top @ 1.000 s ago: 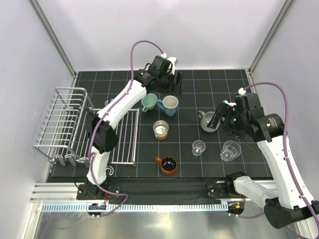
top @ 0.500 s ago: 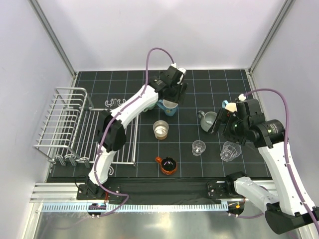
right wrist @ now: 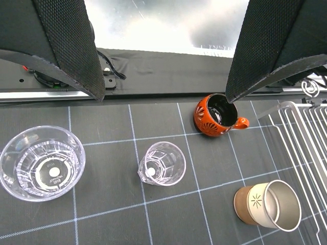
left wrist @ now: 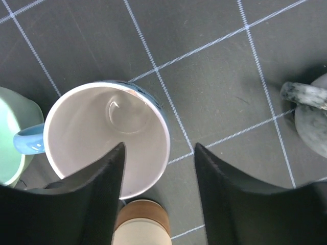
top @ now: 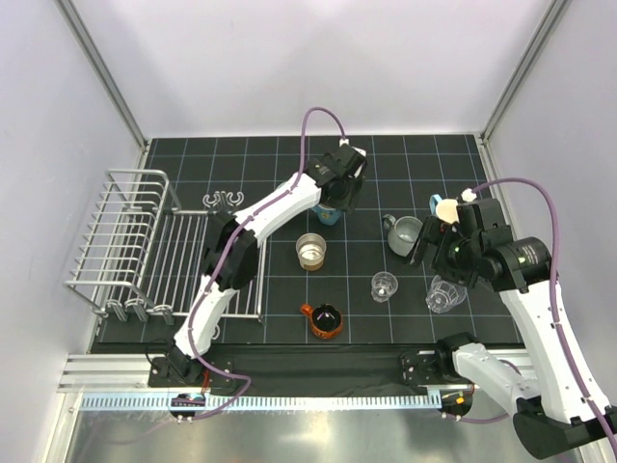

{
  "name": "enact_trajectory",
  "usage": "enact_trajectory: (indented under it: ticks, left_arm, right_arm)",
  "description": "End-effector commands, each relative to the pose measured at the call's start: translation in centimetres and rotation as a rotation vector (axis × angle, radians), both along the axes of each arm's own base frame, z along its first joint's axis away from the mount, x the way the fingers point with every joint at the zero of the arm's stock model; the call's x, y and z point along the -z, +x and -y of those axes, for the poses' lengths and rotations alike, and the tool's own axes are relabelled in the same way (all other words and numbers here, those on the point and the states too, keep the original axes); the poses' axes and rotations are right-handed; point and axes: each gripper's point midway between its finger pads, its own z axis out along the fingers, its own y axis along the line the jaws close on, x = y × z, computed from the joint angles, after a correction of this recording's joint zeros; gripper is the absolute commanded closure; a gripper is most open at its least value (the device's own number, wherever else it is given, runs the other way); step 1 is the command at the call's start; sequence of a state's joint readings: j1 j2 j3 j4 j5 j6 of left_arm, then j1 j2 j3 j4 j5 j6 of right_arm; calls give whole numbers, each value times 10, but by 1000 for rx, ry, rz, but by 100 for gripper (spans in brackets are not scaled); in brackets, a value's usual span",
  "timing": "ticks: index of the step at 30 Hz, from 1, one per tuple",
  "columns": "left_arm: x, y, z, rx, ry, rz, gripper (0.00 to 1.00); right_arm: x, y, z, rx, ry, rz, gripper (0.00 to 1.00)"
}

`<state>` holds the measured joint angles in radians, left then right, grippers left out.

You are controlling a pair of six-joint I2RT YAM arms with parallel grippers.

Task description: Load the cups into the dish rack

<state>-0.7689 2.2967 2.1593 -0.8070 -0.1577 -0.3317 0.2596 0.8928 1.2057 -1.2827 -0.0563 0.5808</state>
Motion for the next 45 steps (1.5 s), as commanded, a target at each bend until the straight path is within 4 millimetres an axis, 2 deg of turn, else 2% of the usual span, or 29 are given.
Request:
enact_trajectory:
  ticks: [1, 8, 9, 13, 18, 21, 25, 26, 29, 30, 32, 34, 36, 37, 38, 39, 40, 41, 42, 43, 44, 45]
  left_arm:
    - [-9, 12, 3, -10, -9, 38, 47]
    - [-3, 14, 4, 6, 14, 38, 67]
    - [-2, 14, 4, 10, 15, 36, 74]
    - [-5, 14, 4, 7, 12, 38, 84]
    - [-20, 17, 11, 14, -28, 58, 100]
    - [-37, 18, 12, 2, -59, 80, 100]
    - [-77, 16, 18, -20, -162, 114, 100]
    - [-99, 15, 17, -28, -209, 131, 100]
    - [-141, 7, 30, -56, -399, 97, 100]
    - [-166, -1, 32, -39, -483, 77, 100]
    - [-200, -8, 36, -67, -627, 44, 100]
    - [-257, -21, 23, -84, -767, 59, 100]
    - [-270, -25, 23, -94, -828, 36, 100]
    - [-299, -32, 8, -97, -885, 62, 100]
    - [-314, -36, 3, -120, -948, 48, 100]
    - [-309, -30, -9, -158, -964, 30, 100]
    - [-338, -43, -25, -158, -1027, 50, 100]
    - [-349, -49, -30, -190, -1108, 0, 100]
    - [-344, -47, -37, -217, -1149, -18, 100]
    - [-353, -50, -46, -239, -1208, -28, 100]
    - [-382, -63, -68, -283, -1321, -40, 100]
    - [-375, -59, -73, -311, -1388, -56, 100]
  right_arm:
    - [0, -5, 5, 3, -14, 14, 0]
    - [0, -7, 5, 5, -7, 18, 0]
    - [-1, -8, 5, 6, -8, 20, 0]
    - [0, -11, 6, 5, -6, 24, 0]
    - [1, -13, 5, 2, 0, 18, 0]
    - [-1, -13, 4, 0, 5, 26, 0]
    - [-1, -13, 4, -4, 7, 31, 0]
    - [-1, -13, 4, -5, 5, 33, 0]
    - [-2, -10, 4, -17, -4, 41, 0]
    - [-2, -9, 4, -22, -5, 43, 0]
    - [-7, -3, -1, -48, 9, 71, 0]
    - [-15, 4, -8, -87, 33, 110, 0]
    - [-21, 9, -14, -116, 49, 140, 0]
    - [-25, 12, -18, -139, 63, 158, 0]
    - [-33, 17, -25, -171, 90, 193, 0]
    - [-37, 20, -29, -196, 100, 213, 0]
    - [-41, 23, -33, -218, 115, 235, 0]
    - [-50, 31, -39, -238, 134, 285, 1]
    - [-55, 32, -48, -290, 168, 310, 1]
    - [-60, 35, -52, -313, 186, 341, 2]
    - [-70, 44, -60, -340, 210, 404, 3]
    - [-77, 44, -68, -384, 250, 434, 3]
